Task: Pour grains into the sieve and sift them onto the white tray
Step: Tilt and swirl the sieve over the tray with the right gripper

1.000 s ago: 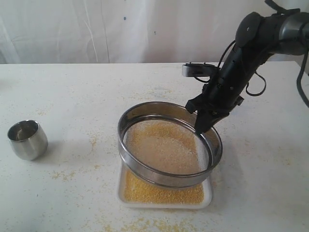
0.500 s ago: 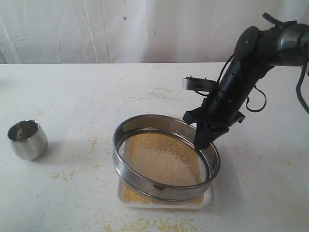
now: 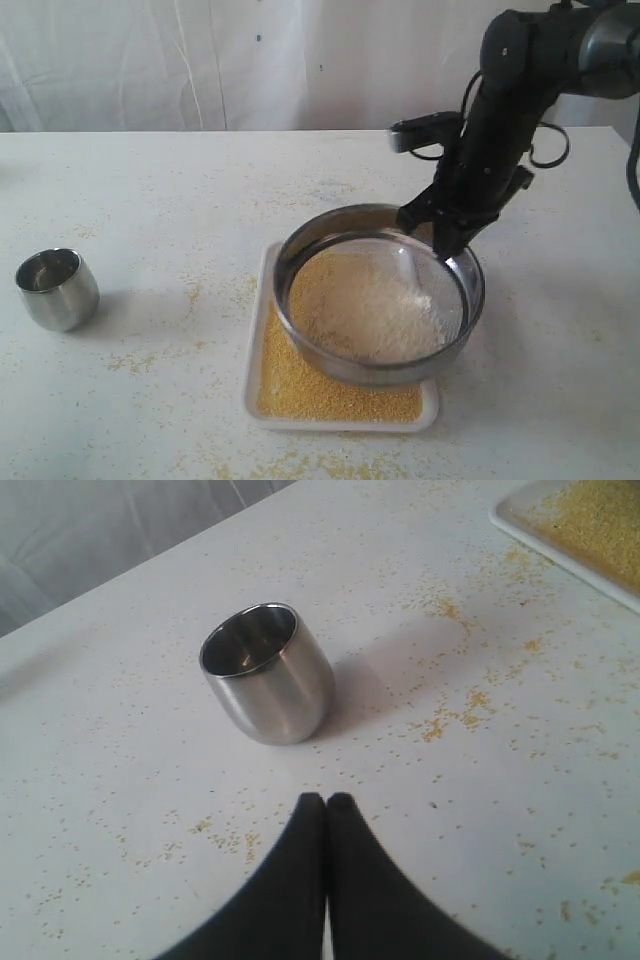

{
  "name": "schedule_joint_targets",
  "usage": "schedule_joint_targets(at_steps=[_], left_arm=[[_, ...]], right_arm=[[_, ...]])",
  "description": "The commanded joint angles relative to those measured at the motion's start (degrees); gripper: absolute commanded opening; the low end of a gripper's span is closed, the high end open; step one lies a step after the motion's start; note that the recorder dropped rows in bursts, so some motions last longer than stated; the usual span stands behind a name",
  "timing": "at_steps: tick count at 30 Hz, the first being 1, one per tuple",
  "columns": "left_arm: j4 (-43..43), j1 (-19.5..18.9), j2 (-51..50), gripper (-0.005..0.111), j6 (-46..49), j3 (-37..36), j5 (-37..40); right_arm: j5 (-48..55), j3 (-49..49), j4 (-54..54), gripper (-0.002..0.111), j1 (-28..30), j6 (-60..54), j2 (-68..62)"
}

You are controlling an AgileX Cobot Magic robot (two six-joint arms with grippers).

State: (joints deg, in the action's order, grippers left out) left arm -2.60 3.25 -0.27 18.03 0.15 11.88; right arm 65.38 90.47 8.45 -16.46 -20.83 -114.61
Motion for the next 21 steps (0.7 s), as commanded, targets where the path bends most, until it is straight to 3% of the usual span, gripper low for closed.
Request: schedule_joint_targets(at_steps=[1,2,3,6,7,8,10,11,14,15,16,19,20,21], left_arm=[[-0.34,0.25,0.27,0.001,-0.05,-0.15,0.15],[-0.34,0.25,0.27,0.001,-0.05,-0.15,0.15],[-0.34,0.25,0.27,0.001,-0.05,-0.15,0.15],[-0.34,0.25,0.27,0.001,-0.05,-0.15,0.15],[-0.34,0.25,0.27,0.001,-0.05,-0.15,0.15],[-0.34,0.25,0.27,0.001,-0.05,-0.15,0.15],[-0.34,0.25,0.27,0.001,-0.05,-0.15,0.15],[-0.34,0.25,0.27,0.001,-0.05,-0.15,0.15],[-0.34,0.25,0.27,0.001,-0.05,-0.15,0.15],[-0.34,0.25,0.27,0.001,-0.05,-0.15,0.15],[-0.34,0.25,0.27,0.001,-0.05,-0.15,0.15],[-0.34,0.25,0.27,0.001,-0.05,-0.15,0.15],[-0.34,0.25,0.27,0.001,-0.05,-0.15,0.15],[-0.34,0.25,0.27,0.001,-0.05,-0.15,0.15]], right_arm=[[-5.67,0.21,-7.13,0.000,-0.89,7.80,0.53],[-4.95,0.21,-7.10,0.000,-0.89,13.68,0.53],[-2.92,0.21,-4.04,0.000,-1.22,12.68,0.53],[4.58,0.21,10.01,0.000,-1.87,-11.60,0.43],[3.49,0.21,8.70,0.000,-1.68,-12.12,0.43],[-0.35,0.21,3.58,0.000,-1.41,-6.69,0.43],[-4.98,0.21,-7.23,0.000,-1.22,14.74,0.43],[-3.45,0.21,-6.50,0.000,-1.22,19.80,0.43],[4.58,0.21,14.83,0.000,-1.77,-7.83,0.28],[4.58,0.21,17.46,0.000,-1.77,-15.13,0.17],[4.58,0.21,15.83,0.000,-1.04,-14.91,0.17],[-2.80,0.21,2.35,0.000,0.19,16.31,0.40],[-1.00,0.21,4.22,0.000,0.19,14.24,0.38],[2.29,0.21,10.41,0.000,0.04,4.07,0.38]])
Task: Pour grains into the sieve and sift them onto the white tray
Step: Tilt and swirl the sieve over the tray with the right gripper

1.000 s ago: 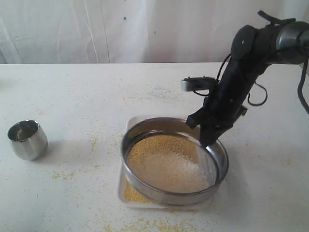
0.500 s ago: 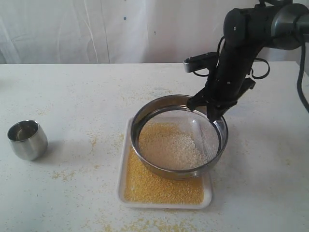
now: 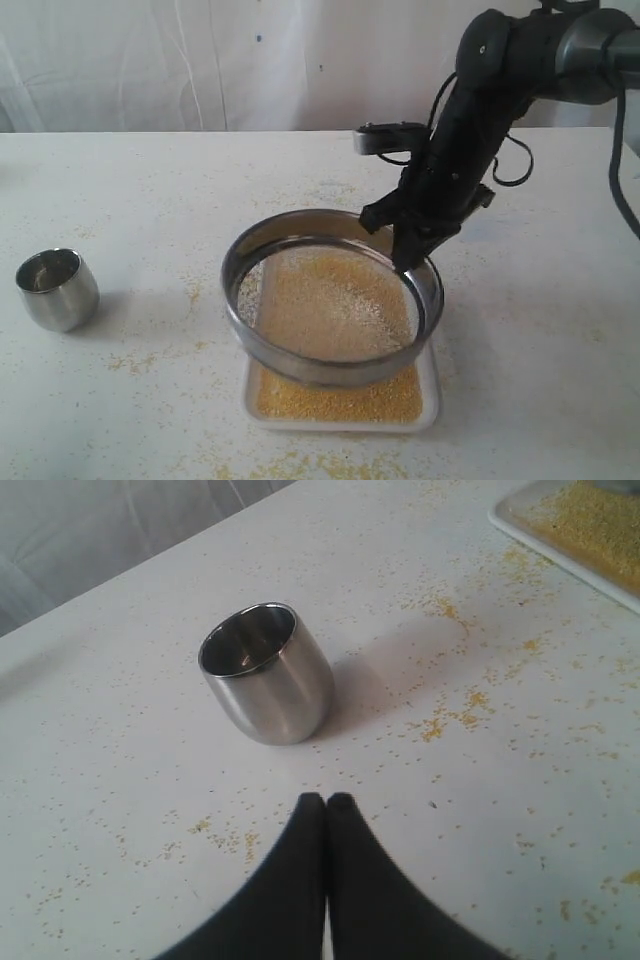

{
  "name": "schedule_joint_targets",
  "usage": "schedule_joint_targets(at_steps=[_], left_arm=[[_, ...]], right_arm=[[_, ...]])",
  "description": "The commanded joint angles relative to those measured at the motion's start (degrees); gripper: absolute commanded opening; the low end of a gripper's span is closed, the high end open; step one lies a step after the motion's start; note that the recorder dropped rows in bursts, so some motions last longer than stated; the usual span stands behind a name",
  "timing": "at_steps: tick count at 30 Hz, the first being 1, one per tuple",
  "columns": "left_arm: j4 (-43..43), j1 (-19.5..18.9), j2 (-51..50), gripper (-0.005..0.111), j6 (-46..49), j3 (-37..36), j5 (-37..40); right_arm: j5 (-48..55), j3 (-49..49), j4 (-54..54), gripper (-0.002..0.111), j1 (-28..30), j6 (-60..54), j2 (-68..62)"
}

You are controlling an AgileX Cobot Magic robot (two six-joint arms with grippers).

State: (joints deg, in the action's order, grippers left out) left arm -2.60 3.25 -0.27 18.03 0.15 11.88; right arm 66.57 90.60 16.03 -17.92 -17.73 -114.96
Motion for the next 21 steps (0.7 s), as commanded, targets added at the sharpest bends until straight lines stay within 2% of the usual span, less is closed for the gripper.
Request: schedule_joint_targets(at_steps=[1,2,3,4,6,7,9,10,11,12,13,14,15,16,17,18,20,21], left_arm=[[-0.34,0.25,0.27,0.001,-0.05,-0.15,0.15],[-0.34,0.25,0.27,0.001,-0.05,-0.15,0.15],[-0.34,0.25,0.27,0.001,-0.05,-0.15,0.15],[-0.34,0.25,0.27,0.001,-0.05,-0.15,0.15],[-0.34,0.25,0.27,0.001,-0.05,-0.15,0.15],[-0.34,0.25,0.27,0.001,-0.05,-0.15,0.15],[-0.34,0.25,0.27,0.001,-0.05,-0.15,0.15],[-0.34,0.25,0.27,0.001,-0.05,-0.15,0.15],[-0.34,0.25,0.27,0.001,-0.05,-0.15,0.15],[-0.34,0.25,0.27,0.001,-0.05,-0.15,0.15],[-0.34,0.25,0.27,0.001,-0.05,-0.15,0.15],[-0.34,0.25,0.27,0.001,-0.05,-0.15,0.15],[-0.34,0.25,0.27,0.001,-0.05,-0.15,0.15],[-0.34,0.25,0.27,0.001,-0.05,-0.15,0.15],[-0.34,0.25,0.27,0.001,-0.05,-0.15,0.07],[-0.34,0.25,0.27,0.001,-0.05,-0.15,0.07],[-0.34,0.25,0.27,0.001,-0.05,-0.15,0.07],[-0.34,0.25,0.27,0.001,-0.05,-0.15,0.07]], right_arm=[[3.39,0.08,6.76,0.000,1.38,-6.92,0.74],[3.39,0.08,9.44,0.000,1.38,-14.12,0.60],[3.39,0.08,7.29,0.000,1.38,-15.00,0.60],[1.08,0.08,2.55,0.000,1.75,-10.29,0.60],[-4.20,0.08,-10.73,0.000,1.87,13.18,0.60],[-3.05,0.08,-9.36,0.000,1.72,15.32,0.72],[3.39,0.08,4.08,0.000,0.83,-9.63,0.57],[3.39,-0.03,6.70,0.000,0.70,-16.67,0.57],[2.92,-0.03,4.44,0.000,0.86,-14.88,0.57],[-2.61,-0.03,-2.27,0.000,0.97,-4.39,0.57],[-6.10,-0.03,-8.45,0.000,1.21,11.03,0.70],[-5.94,-0.03,-9.22,0.000,1.21,16.30,0.70],[-3.28,-0.03,-3.68,0.000,0.56,6.61,0.70],[1.18,-0.03,3.34,0.000,0.25,-8.76,0.70],[3.39,-0.03,6.01,0.000,0.11,-16.83,0.53],[2.64,-0.03,4.56,0.000,0.11,-15.63,0.45],[-6.20,-0.03,-6.62,0.000,0.37,10.53,0.57],[-5.59,-0.03,-7.53,0.000,0.36,15.41,0.58]])
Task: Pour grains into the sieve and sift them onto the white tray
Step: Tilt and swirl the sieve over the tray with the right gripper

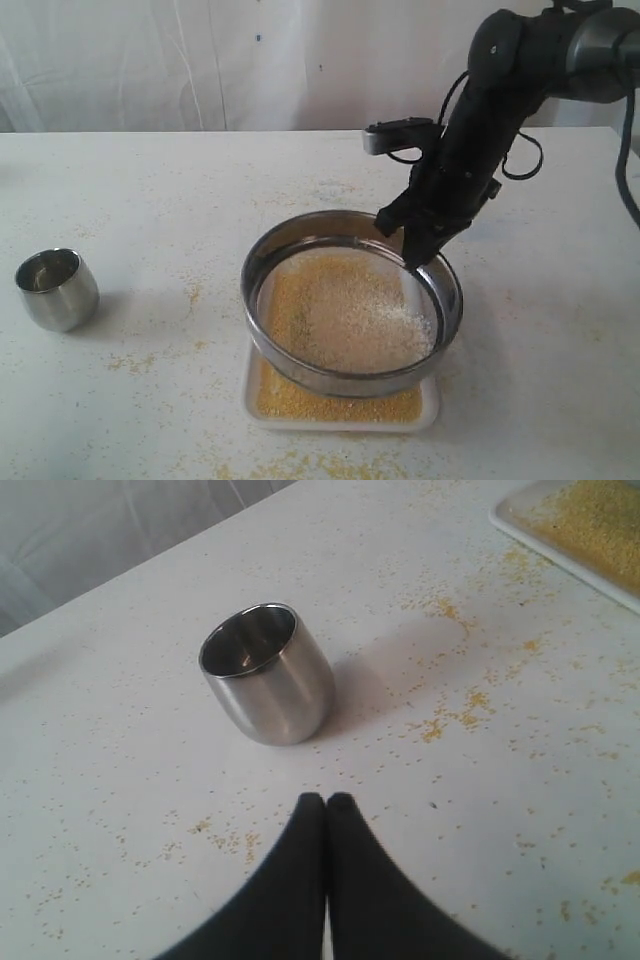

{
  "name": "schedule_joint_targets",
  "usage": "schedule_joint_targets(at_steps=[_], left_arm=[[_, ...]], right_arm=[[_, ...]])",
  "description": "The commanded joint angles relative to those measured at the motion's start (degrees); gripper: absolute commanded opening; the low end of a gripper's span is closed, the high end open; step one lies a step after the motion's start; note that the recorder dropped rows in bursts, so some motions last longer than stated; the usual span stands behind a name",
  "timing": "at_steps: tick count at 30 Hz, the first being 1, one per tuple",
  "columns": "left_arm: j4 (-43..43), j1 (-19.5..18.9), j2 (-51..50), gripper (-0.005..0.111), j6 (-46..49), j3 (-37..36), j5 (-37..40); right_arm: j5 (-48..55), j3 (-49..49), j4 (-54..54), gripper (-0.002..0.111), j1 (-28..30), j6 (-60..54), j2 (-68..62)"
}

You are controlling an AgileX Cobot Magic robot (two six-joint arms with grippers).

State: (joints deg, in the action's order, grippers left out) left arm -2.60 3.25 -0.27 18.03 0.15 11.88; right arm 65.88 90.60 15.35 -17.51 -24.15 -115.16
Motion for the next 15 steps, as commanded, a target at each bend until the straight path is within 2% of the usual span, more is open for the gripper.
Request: schedule_joint_targets(at_steps=[1,2,3,4,5,6,7,9,10,11,12,13,14,15], left_arm=[[-0.34,0.25,0.27,0.001,-0.05,-0.15,0.07],[-0.34,0.25,0.27,0.001,-0.05,-0.15,0.07],[-0.34,0.25,0.27,0.001,-0.05,-0.15,0.07],[-0.34,0.25,0.27,0.001,-0.05,-0.15,0.07],[-0.34,0.25,0.27,0.001,-0.05,-0.15,0.07],[-0.34,0.25,0.27,0.001,-0.05,-0.15,0.07],[-0.34,0.25,0.27,0.001,-0.05,-0.15,0.07],[-0.34,0.25,0.27,0.001,-0.05,-0.15,0.07],[-0.34,0.25,0.27,0.001,-0.05,-0.15,0.07],[-0.34,0.25,0.27,0.001,-0.05,-0.15,0.07],[-0.34,0.25,0.27,0.001,-0.05,-0.15,0.07],[-0.34,0.25,0.27,0.001,-0.05,-0.15,0.07],[-0.34,0.25,0.27,0.001,-0.05,-0.15,0.07],[-0.34,0.25,0.27,0.001,-0.05,-0.15,0.07]], right_arm=[[-1.54,-0.03,-1.12,0.000,-0.46,9.16,0.77],[2.13,-0.03,3.84,0.000,-0.79,-3.38,0.77],[4.08,-0.03,5.43,0.000,-1.01,-11.34,0.77],[1.89,-0.14,2.25,0.000,-1.13,-6.21,0.77],[-2.63,-0.14,-3.07,0.000,-0.94,4.80,0.77],[-5.86,-0.14,-8.83,0.000,-0.73,23.11,0.77],[-5.05,-0.14,-7.40,0.000,-0.85,21.94,0.77],[2.29,-0.14,4.93,0.000,-1.47,-8.42,0.77],[2.60,-0.32,3.86,0.000,-1.56,-9.50,0.77],[-1.61,-0.59,-0.46,0.000,-1.56,-0.85,0.77],[-6.68,-0.72,-7.46,0.000,-1.38,19.11,0.77],[-6.88,-0.94,-7.75,0.000,-1.28,24.15,0.77],[-4.89,-0.94,-2.60,0.000,-1.42,14.29,0.77],[1.48,-0.98,7.19,0.000,-1.60,-7.93,0.64]])
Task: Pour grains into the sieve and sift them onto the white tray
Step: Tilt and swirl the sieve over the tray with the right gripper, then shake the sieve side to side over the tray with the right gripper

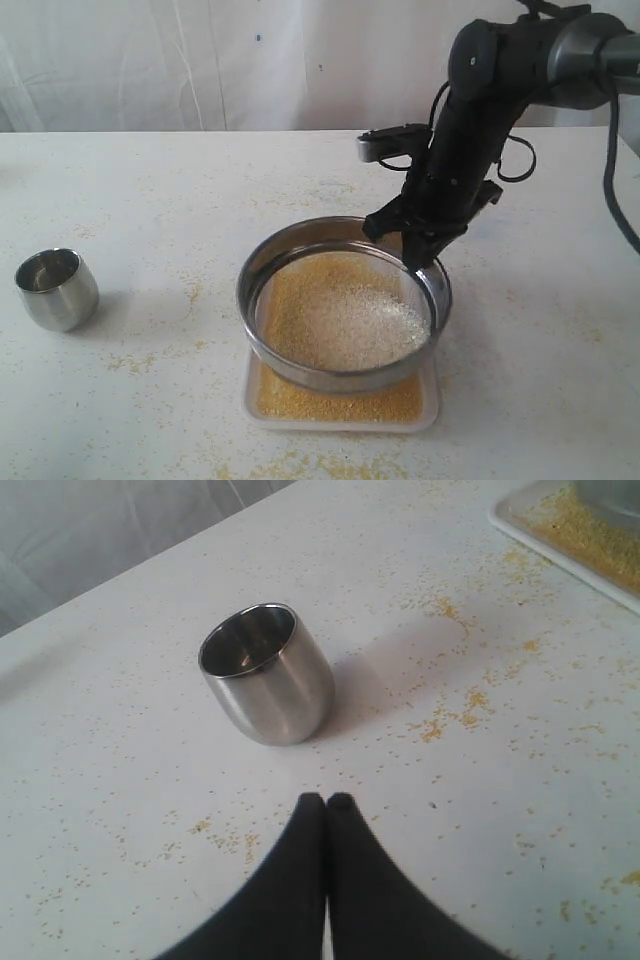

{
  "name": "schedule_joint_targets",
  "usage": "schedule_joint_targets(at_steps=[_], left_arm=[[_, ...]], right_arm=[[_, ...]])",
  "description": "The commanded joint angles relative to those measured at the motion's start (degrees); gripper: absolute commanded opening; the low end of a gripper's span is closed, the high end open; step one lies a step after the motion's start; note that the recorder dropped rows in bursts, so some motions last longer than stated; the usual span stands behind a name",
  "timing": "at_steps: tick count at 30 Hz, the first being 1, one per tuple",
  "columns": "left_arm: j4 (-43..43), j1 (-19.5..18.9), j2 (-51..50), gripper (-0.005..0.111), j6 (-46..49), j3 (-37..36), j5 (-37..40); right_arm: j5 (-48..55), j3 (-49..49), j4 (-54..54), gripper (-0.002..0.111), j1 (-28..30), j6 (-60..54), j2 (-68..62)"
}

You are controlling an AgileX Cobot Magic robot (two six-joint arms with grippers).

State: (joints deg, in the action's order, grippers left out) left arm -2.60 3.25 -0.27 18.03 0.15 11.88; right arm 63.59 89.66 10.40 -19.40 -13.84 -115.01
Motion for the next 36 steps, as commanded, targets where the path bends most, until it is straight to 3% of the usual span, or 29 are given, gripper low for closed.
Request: schedule_joint_targets(at_steps=[1,2,4,5,7,8,11,12,13,14,15,16,18,19,22,24,26,27,28,29,30,32,34,35,36], left_arm=[[-0.34,0.25,0.27,0.001,-0.05,-0.15,0.07],[-0.34,0.25,0.27,0.001,-0.05,-0.15,0.07],[-0.34,0.25,0.27,0.001,-0.05,-0.15,0.07],[-0.34,0.25,0.27,0.001,-0.05,-0.15,0.07],[-0.34,0.25,0.27,0.001,-0.05,-0.15,0.07],[-0.34,0.25,0.27,0.001,-0.05,-0.15,0.07],[-0.34,0.25,0.27,0.001,-0.05,-0.15,0.07],[-0.34,0.25,0.27,0.001,-0.05,-0.15,0.07],[-0.34,0.25,0.27,0.001,-0.05,-0.15,0.07],[-0.34,0.25,0.27,0.001,-0.05,-0.15,0.07],[-0.34,0.25,0.27,0.001,-0.05,-0.15,0.07],[-0.34,0.25,0.27,0.001,-0.05,-0.15,0.07],[-0.34,0.25,0.27,0.001,-0.05,-0.15,0.07],[-0.34,0.25,0.27,0.001,-0.05,-0.15,0.07],[-0.34,0.25,0.27,0.001,-0.05,-0.15,0.07],[-0.34,0.25,0.27,0.001,-0.05,-0.15,0.07],[-0.34,0.25,0.27,0.001,-0.05,-0.15,0.07],[-0.34,0.25,0.27,0.001,-0.05,-0.15,0.07],[-0.34,0.25,0.27,0.001,-0.05,-0.15,0.07],[-0.34,0.25,0.27,0.001,-0.05,-0.15,0.07],[-0.34,0.25,0.27,0.001,-0.05,-0.15,0.07],[-0.34,0.25,0.27,0.001,-0.05,-0.15,0.07],[-0.34,0.25,0.27,0.001,-0.05,-0.15,0.07],[-0.34,0.25,0.27,0.001,-0.05,-0.15,0.07],[-0.34,0.25,0.27,0.001,-0.05,-0.15,0.07]], right_arm=[[6.37,-0.29,14.10,0.000,-0.04,-24.96,0.38],[3.69,-0.44,12.03,0.000,-0.01,-20.50,0.40],[-5.33,-0.44,2.23,0.000,0.19,8.33,0.50],[-3.81,-0.44,4.90,0.000,0.19,4.01,0.51],[4.56,-0.29,17.01,0.000,-0.25,-23.80,0.51],[4.83,-0.29,16.44,0.000,-0.52,-25.29,0.51],[-6.72,-0.41,0.44,0.000,-0.08,12.67,0.60],[-4.14,-0.41,4.66,0.000,-0.28,3.96,0.60],[1.84,-0.28,12.92,0.000,-0.63,-14.51,0.60],[6.37,-0.28,16.77,0.000,-0.74,-25.87,0.60],[6.37,-0.56,16.64,0.000,-0.85,-27.79,0.60],[2.39,-0.56,11.86,0.000,-0.58,-19.87,0.60],[-6.44,-0.56,-0.46,0.000,0.05,10.20,0.73],[-5.35,-0.56,-0.02,0.000,0.05,10.75,0.73],[6.37,-0.59,18.91,0.000,-0.30,-27.38,0.85],[2.27,-0.57,16.96,0.000,0.15,-22.14,0.85],[-6.93,-0.61,6.27,0.000,0.92,2.94,1.12],[-7.01,-0.72,4.84,0.000,0.92,9.29,1.27],[-4.58,-0.72,8.31,0.000,0.77,1.00,1.38],[4.74,-0.72,18.95,0.000,0.51,-22.87,1.38],[6.37,-0.98,21.16,0.000,0.51,-28.47,1.38],[0.30,-1.12,14.65,0.000,0.99,-18.99,1.38],[-4.70,-1.12,2.33,0.000,1.10,7.98,1.76],[-0.80,-1.12,8.50,0.000,0.71,-4.39,1.81],[6.37,-1.12,19.47,0.000,0.52,-25.63,1.70]])
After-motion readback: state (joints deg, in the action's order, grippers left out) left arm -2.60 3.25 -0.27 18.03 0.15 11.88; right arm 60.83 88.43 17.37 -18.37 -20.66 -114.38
